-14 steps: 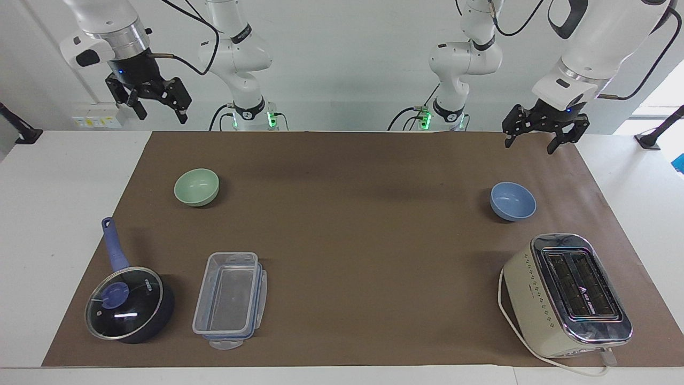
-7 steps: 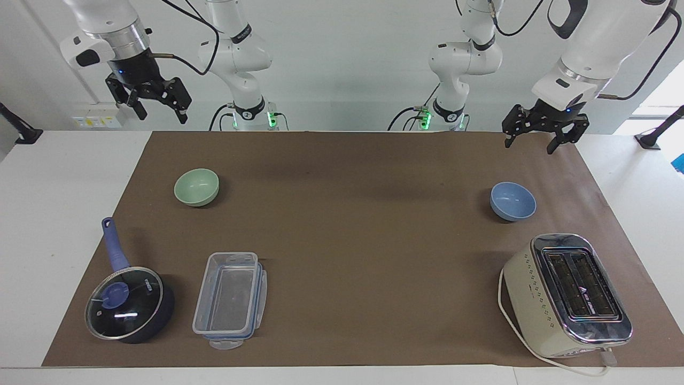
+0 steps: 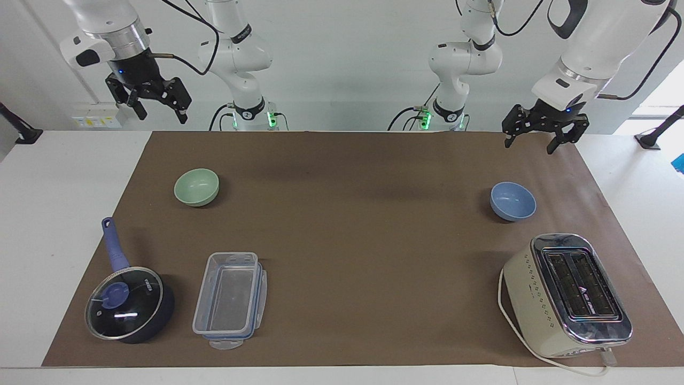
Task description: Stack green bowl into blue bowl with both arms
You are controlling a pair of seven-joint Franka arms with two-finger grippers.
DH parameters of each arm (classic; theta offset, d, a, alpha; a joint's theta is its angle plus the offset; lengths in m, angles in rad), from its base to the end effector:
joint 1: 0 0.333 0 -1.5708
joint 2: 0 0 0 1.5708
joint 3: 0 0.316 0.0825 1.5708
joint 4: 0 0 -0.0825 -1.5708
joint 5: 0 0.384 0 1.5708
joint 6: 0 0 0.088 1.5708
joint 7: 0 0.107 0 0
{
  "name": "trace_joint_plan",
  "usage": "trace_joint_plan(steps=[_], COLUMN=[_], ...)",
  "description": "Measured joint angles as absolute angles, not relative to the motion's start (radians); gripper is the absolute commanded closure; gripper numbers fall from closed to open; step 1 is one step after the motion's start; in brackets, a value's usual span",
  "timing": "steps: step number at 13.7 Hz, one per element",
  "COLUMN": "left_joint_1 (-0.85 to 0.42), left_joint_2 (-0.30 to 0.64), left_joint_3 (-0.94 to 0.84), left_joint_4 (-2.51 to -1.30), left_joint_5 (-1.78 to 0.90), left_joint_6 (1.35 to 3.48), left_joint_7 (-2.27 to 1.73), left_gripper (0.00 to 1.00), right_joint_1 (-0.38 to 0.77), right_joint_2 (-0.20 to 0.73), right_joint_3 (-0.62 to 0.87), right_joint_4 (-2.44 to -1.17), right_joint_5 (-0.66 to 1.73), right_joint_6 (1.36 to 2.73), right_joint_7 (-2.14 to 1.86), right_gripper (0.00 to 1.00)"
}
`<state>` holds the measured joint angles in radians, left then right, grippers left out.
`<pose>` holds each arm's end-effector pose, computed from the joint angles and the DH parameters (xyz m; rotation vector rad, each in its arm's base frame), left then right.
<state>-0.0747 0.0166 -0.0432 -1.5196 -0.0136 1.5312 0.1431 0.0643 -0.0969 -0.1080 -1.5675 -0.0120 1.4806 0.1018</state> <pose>0.5521 -0.0667 0.6359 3.1005 -0.4077 -0.0075 0.5139 -0.0271 0.6696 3.1319 -0.2293 0.0149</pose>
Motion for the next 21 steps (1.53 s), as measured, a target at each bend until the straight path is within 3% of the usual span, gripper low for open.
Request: trace_joint_plan(steps=[13, 21], left_joint_1=[-0.07, 0.111], left_joint_2=[0.017, -0.013], left_joint_3=[-0.037, -0.025], left_joint_4=[-1.529, -1.759], left_joint_5=[-0.014, -0.027], left_joint_6=[1.559, 1.745], left_joint_7=[0.159, 0.415], left_gripper=[0.0, 0.0], right_joint_1=[0.064, 0.064], right_joint_2=[-0.097, -0.097], right_joint_3=[-0.108, -0.108], right_joint_4=[-1.567, -1.567], right_joint_5=[-0.012, -0.012], right_joint_6=[1.481, 1.481], right_joint_7=[0.102, 0.102], right_gripper=[0.0, 0.0])
